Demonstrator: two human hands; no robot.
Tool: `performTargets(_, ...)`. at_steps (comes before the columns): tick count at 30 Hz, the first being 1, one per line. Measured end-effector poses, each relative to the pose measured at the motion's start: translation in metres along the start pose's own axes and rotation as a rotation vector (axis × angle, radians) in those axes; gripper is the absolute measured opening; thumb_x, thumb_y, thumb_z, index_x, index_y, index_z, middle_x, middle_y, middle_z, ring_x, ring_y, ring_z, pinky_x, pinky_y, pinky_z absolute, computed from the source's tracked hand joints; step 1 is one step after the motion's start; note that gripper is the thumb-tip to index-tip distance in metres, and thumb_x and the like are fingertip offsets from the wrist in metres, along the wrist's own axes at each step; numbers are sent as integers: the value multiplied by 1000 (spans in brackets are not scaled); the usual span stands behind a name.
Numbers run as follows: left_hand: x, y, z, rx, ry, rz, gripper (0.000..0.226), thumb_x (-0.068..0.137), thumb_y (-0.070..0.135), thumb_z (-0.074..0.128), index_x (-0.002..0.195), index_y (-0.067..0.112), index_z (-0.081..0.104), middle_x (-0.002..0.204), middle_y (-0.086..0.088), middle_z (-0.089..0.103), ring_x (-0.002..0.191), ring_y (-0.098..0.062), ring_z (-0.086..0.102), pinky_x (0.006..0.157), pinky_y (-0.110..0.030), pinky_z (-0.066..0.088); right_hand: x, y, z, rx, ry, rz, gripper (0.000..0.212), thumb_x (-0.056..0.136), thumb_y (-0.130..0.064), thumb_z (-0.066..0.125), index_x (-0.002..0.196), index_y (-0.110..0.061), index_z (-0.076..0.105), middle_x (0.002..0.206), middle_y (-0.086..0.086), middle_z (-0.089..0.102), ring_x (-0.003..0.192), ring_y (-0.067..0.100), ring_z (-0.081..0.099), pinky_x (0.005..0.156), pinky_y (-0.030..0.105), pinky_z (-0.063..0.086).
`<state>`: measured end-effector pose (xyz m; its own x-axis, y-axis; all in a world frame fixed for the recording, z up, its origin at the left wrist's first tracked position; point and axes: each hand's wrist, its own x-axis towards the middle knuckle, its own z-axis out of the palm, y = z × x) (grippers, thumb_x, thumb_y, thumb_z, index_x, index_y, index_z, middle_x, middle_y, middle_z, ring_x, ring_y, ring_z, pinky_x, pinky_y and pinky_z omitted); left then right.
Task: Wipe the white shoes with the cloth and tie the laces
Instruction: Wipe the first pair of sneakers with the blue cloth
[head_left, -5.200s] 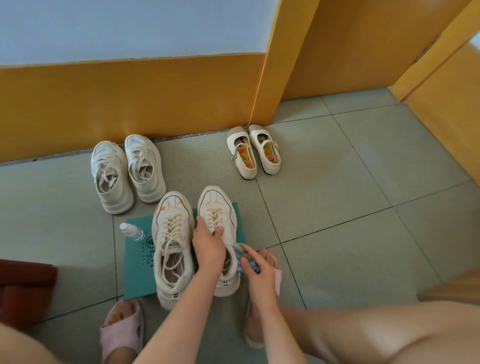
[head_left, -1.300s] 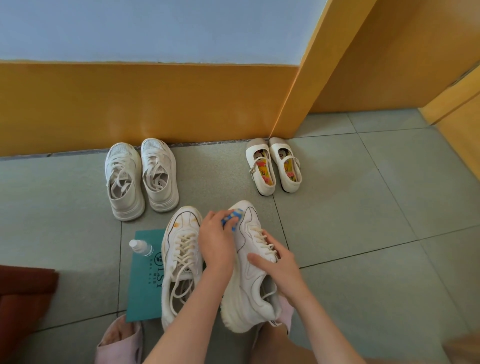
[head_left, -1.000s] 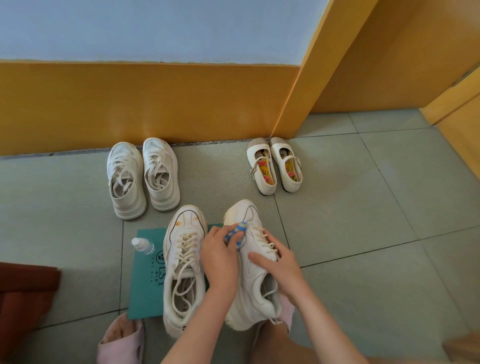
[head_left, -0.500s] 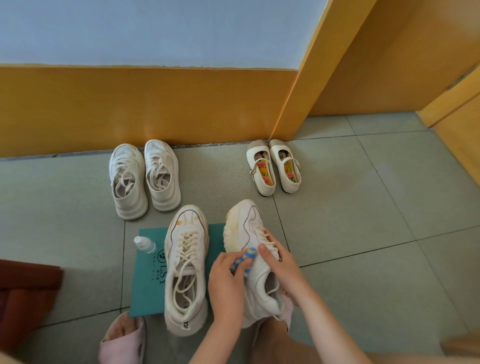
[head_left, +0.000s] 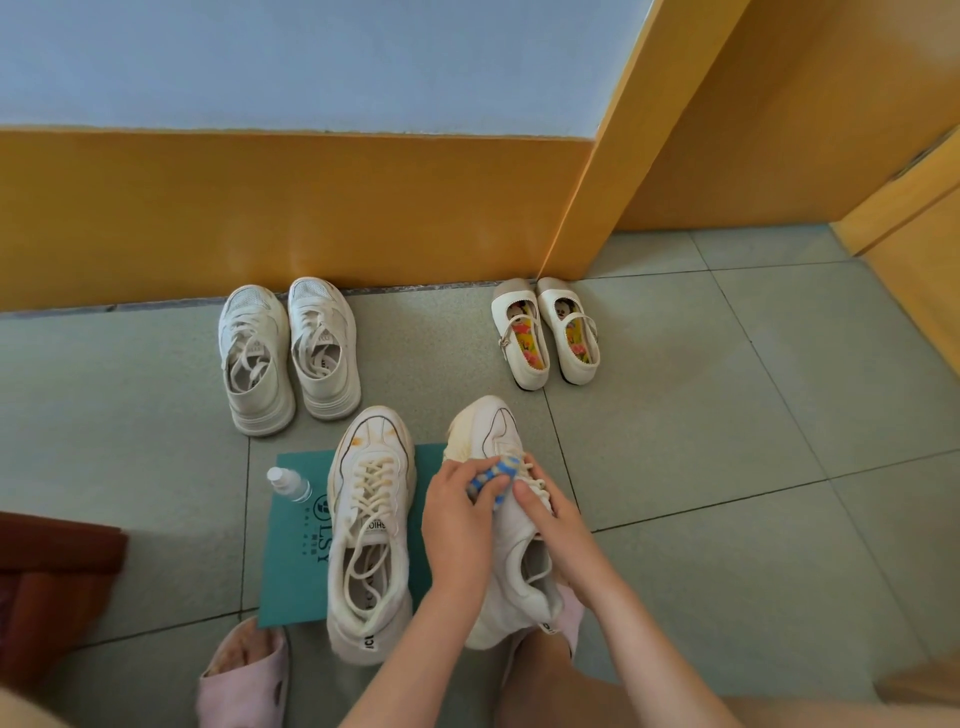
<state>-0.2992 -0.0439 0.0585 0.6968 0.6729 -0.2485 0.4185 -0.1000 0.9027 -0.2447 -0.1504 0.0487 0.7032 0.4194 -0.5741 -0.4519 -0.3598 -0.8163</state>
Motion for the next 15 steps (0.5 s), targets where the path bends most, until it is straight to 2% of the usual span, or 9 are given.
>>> performTargets(3, -9, -8, -6, -59, 18, -37, 15, 84, 21, 67, 98, 24, 69, 93, 7, 58, 88, -5, 56, 71, -10, 41, 0, 0, 1, -14, -20, -5, 55, 89, -39, 58, 140, -39, 37, 130, -13, 54, 117, 2, 54, 104, 30, 43)
performTargets(5, -16, -12, -8, -72, 6, -60, 14, 84, 20, 67, 98, 23, 69, 92, 6, 57, 86, -4, 57, 70, -8, 41, 0, 0, 0, -12, -16, -7, 56, 89, -38, 59, 140, -39, 37, 129, -13, 54, 115, 3, 55, 102, 29, 45)
performTargets(9, -36, -19, -11, -77, -32, -77, 12, 84, 19, 67, 92, 27, 67, 88, 6, 56, 84, -4, 56, 70, -6, 40, -2, -2, -2, -22, -15, -7, 47, 91, -34, 57, 133, -44, 38, 120, -16, 56, 109, 0, 56, 88, 16, 50)
performTargets(12, -48, -24, -12, -21, -53, -68, 16, 82, 19, 69, 91, 32, 65, 86, 7, 53, 84, -7, 55, 70, -11, 40, -2, -3, -3, -10, -4, -1, 41, 90, -31, 60, 124, -45, 41, 115, -19, 57, 108, 2, 57, 94, 25, 49)
performTargets(15, -54, -28, -14, 2, -75, -52, 18, 82, 17, 69, 93, 31, 67, 88, 8, 52, 87, -9, 54, 74, -17, 41, -2, -1, 0, -7, 47, -33, 43, 88, -27, 64, 124, -42, 46, 121, -14, 58, 113, 5, 57, 102, 33, 46)
